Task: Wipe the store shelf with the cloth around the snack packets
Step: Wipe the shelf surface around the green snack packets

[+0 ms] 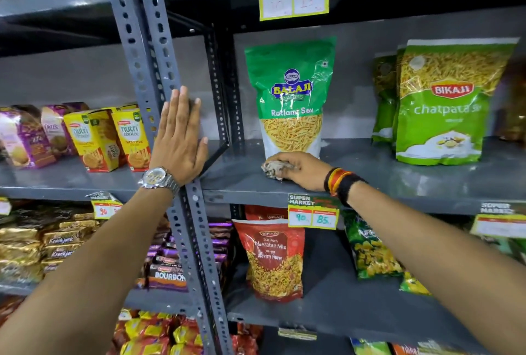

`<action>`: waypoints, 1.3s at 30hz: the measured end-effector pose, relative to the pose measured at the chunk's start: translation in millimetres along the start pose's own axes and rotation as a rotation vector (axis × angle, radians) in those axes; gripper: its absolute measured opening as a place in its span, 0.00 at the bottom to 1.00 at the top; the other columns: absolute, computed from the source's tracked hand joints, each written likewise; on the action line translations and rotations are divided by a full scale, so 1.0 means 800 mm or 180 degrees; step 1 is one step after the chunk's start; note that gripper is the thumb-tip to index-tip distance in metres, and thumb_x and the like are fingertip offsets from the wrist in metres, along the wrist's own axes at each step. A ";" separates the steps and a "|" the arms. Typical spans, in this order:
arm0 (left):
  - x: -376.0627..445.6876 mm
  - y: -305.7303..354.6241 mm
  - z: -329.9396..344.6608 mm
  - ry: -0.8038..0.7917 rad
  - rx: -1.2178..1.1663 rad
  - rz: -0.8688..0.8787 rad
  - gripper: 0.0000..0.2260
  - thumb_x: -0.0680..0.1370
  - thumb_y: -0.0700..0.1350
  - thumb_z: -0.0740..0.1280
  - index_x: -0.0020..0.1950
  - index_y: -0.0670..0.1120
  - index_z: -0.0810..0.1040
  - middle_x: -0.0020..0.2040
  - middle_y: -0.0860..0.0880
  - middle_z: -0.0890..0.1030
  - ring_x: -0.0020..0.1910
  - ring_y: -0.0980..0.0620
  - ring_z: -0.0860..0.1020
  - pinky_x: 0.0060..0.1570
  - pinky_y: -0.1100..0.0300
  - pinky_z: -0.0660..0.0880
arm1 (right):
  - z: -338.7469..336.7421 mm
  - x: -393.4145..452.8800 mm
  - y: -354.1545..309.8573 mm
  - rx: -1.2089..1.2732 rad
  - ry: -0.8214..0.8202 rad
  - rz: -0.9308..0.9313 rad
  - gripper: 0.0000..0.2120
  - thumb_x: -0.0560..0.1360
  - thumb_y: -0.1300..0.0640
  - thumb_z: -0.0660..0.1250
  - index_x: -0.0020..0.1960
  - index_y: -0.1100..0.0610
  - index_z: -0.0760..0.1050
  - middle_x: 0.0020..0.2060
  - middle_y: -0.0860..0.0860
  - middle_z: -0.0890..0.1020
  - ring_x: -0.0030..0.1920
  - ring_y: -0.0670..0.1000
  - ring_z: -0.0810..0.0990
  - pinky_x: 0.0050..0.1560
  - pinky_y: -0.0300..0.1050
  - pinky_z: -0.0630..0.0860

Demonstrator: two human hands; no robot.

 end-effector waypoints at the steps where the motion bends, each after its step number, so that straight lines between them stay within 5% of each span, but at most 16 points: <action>1: 0.000 0.000 -0.001 -0.0045 0.0005 -0.0054 0.33 0.81 0.48 0.55 0.81 0.38 0.47 0.81 0.34 0.46 0.80 0.38 0.43 0.77 0.38 0.48 | -0.005 -0.008 0.002 -0.0026 -0.0003 0.0026 0.16 0.79 0.60 0.64 0.66 0.56 0.73 0.63 0.52 0.79 0.61 0.49 0.75 0.63 0.41 0.69; 4: -0.005 0.012 -0.009 -0.0108 -0.0135 -0.0133 0.32 0.82 0.51 0.55 0.81 0.38 0.49 0.81 0.34 0.46 0.80 0.38 0.44 0.78 0.39 0.47 | -0.021 -0.042 0.011 -0.0018 -0.0161 0.0084 0.16 0.78 0.56 0.65 0.66 0.55 0.74 0.62 0.51 0.80 0.62 0.50 0.77 0.66 0.44 0.71; 9: -0.047 0.095 0.009 -0.0469 -0.0465 0.0536 0.32 0.82 0.56 0.53 0.80 0.38 0.57 0.81 0.37 0.51 0.81 0.40 0.48 0.77 0.38 0.50 | -0.063 -0.109 0.008 0.0161 -0.0633 0.0283 0.18 0.75 0.50 0.67 0.64 0.46 0.73 0.59 0.35 0.78 0.58 0.33 0.76 0.60 0.26 0.67; 12: -0.059 0.124 0.047 -0.0983 -0.0676 0.0540 0.33 0.82 0.61 0.52 0.79 0.39 0.60 0.81 0.39 0.54 0.81 0.44 0.49 0.77 0.41 0.55 | -0.107 -0.086 0.023 0.0244 0.0054 0.0295 0.20 0.77 0.56 0.66 0.69 0.53 0.71 0.65 0.46 0.76 0.65 0.44 0.74 0.68 0.38 0.66; 17: -0.061 0.149 0.089 -0.1441 -0.0801 0.0486 0.39 0.79 0.70 0.47 0.75 0.42 0.70 0.75 0.43 0.70 0.79 0.46 0.58 0.77 0.47 0.58 | -0.057 -0.044 0.064 -0.0054 -0.0047 0.0514 0.21 0.78 0.57 0.65 0.70 0.56 0.70 0.69 0.52 0.74 0.68 0.50 0.72 0.71 0.49 0.67; 21: -0.069 0.149 0.096 -0.1388 -0.0897 0.0311 0.40 0.77 0.73 0.47 0.75 0.44 0.70 0.74 0.45 0.73 0.77 0.47 0.63 0.71 0.47 0.66 | -0.068 -0.058 0.080 0.0010 0.0009 0.0465 0.17 0.78 0.59 0.65 0.67 0.57 0.73 0.62 0.48 0.77 0.62 0.46 0.75 0.61 0.33 0.71; 24: -0.070 0.147 0.097 -0.1407 -0.0900 0.0223 0.41 0.76 0.73 0.47 0.76 0.46 0.70 0.74 0.46 0.72 0.76 0.49 0.65 0.69 0.49 0.69 | -0.085 -0.084 0.088 0.0057 0.0015 0.0542 0.16 0.78 0.59 0.66 0.65 0.53 0.74 0.61 0.47 0.78 0.60 0.43 0.76 0.61 0.37 0.69; 28: -0.069 0.147 0.097 -0.1382 -0.0858 0.0190 0.42 0.75 0.75 0.46 0.75 0.48 0.70 0.74 0.49 0.72 0.74 0.50 0.69 0.67 0.51 0.71 | -0.078 -0.123 0.069 0.0269 -0.0398 0.0529 0.16 0.77 0.58 0.66 0.65 0.53 0.75 0.59 0.43 0.81 0.57 0.36 0.78 0.58 0.29 0.71; 33: -0.068 0.148 0.093 -0.1236 -0.0917 0.0164 0.41 0.75 0.75 0.46 0.73 0.48 0.74 0.71 0.49 0.76 0.69 0.48 0.75 0.63 0.49 0.76 | -0.144 -0.109 0.105 0.0015 0.0183 0.0680 0.18 0.77 0.52 0.67 0.67 0.48 0.73 0.64 0.46 0.78 0.66 0.48 0.75 0.69 0.44 0.67; 37: -0.069 0.148 0.093 -0.1190 -0.0898 0.0200 0.39 0.76 0.74 0.49 0.72 0.48 0.75 0.71 0.48 0.77 0.68 0.48 0.76 0.62 0.50 0.77 | -0.125 -0.105 0.129 -0.0028 0.0357 0.0865 0.13 0.77 0.62 0.66 0.60 0.51 0.75 0.56 0.49 0.80 0.62 0.53 0.77 0.57 0.35 0.71; 39: -0.070 0.147 0.093 -0.1153 -0.0882 0.0195 0.37 0.76 0.73 0.52 0.72 0.48 0.75 0.70 0.49 0.77 0.68 0.49 0.76 0.62 0.50 0.76 | -0.099 -0.119 0.104 -0.0018 0.0229 0.0671 0.12 0.77 0.61 0.66 0.59 0.50 0.76 0.57 0.47 0.81 0.60 0.48 0.78 0.62 0.37 0.73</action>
Point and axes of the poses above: each hand's wrist, its own x-axis towards the middle knuckle, its own z-axis out of the palm, y = z × x, the point moved 10 cm from there along x, towards the middle knuckle
